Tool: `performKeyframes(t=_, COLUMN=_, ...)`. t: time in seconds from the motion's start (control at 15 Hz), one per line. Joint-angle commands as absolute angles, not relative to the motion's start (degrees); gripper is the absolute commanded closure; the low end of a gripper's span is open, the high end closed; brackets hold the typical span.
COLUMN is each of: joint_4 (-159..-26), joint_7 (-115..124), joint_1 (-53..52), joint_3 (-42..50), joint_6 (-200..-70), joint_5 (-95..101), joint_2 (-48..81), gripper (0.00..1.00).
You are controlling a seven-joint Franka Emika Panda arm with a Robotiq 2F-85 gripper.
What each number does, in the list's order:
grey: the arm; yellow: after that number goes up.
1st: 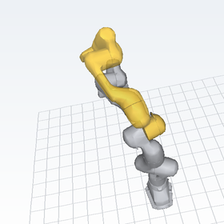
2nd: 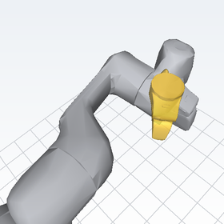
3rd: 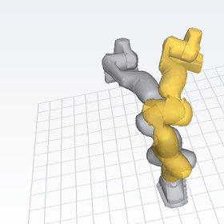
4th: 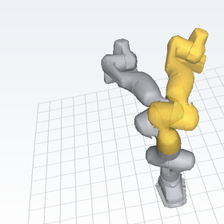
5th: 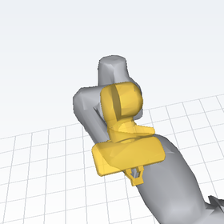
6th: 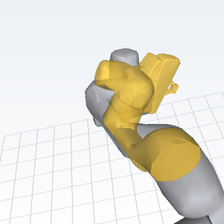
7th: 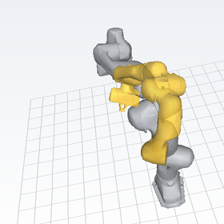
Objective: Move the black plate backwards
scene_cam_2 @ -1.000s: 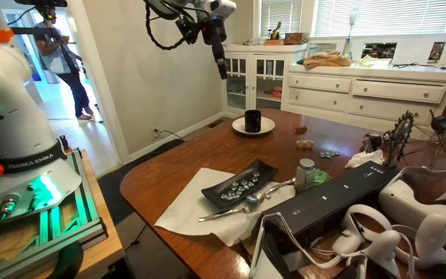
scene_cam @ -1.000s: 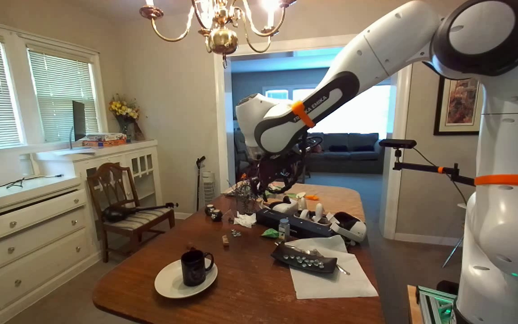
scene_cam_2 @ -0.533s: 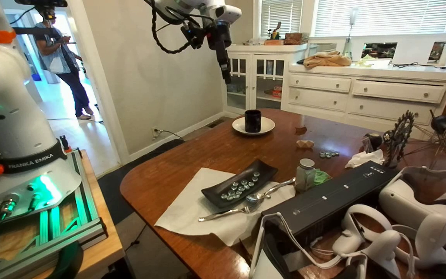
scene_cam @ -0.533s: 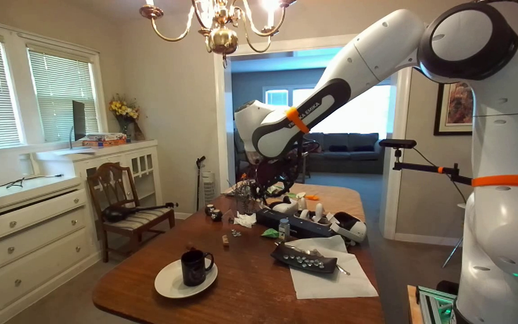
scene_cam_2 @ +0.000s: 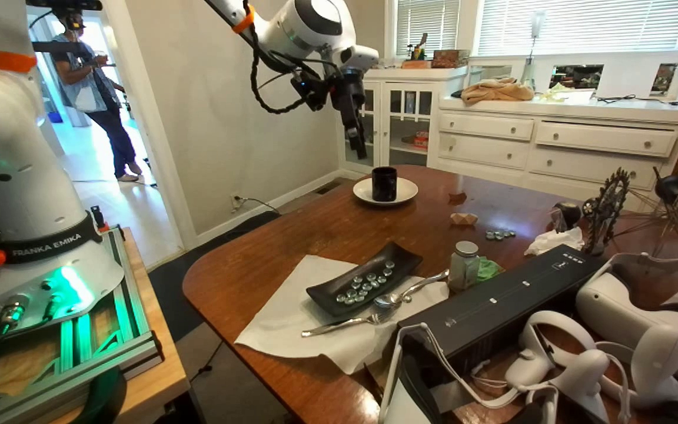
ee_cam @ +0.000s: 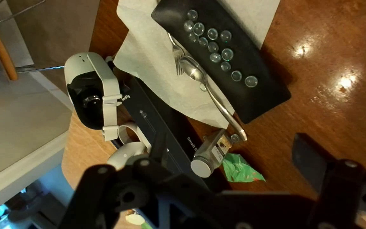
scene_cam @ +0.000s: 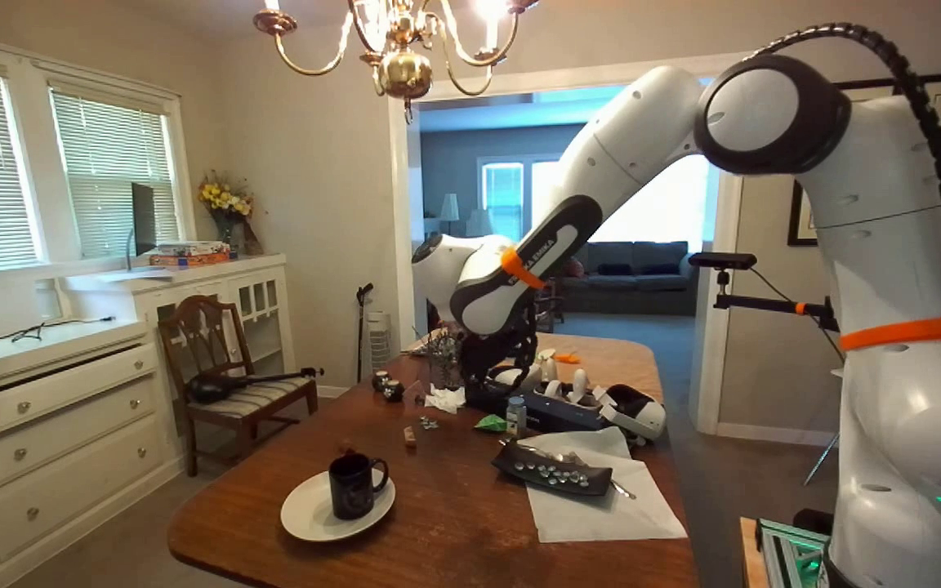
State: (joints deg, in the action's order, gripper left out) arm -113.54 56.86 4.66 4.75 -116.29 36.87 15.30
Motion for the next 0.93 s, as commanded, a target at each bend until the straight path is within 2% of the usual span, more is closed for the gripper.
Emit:
performKeyframes(t=0.0, joint_4=-105.0, joint_7=58.7, joint_1=2.8, joint_3=7.4, joint_6=-114.8, joint_5=38.2, joint_2=26.7, gripper=0.0)
performKeyframes(t=0.4, joint_4=-92.6, joint_7=56.2, joint_1=2.8, joint_3=10.2, joint_6=-112.7, joint_5=33.2, joint_2=42.0, gripper=0.0)
performKeyframes(t=0.87, joint_4=-78.4, joint_7=58.4, joint_1=-0.9, joint_3=12.8, joint_6=-102.0, joint_5=27.6, joint_2=53.5, gripper=0.0)
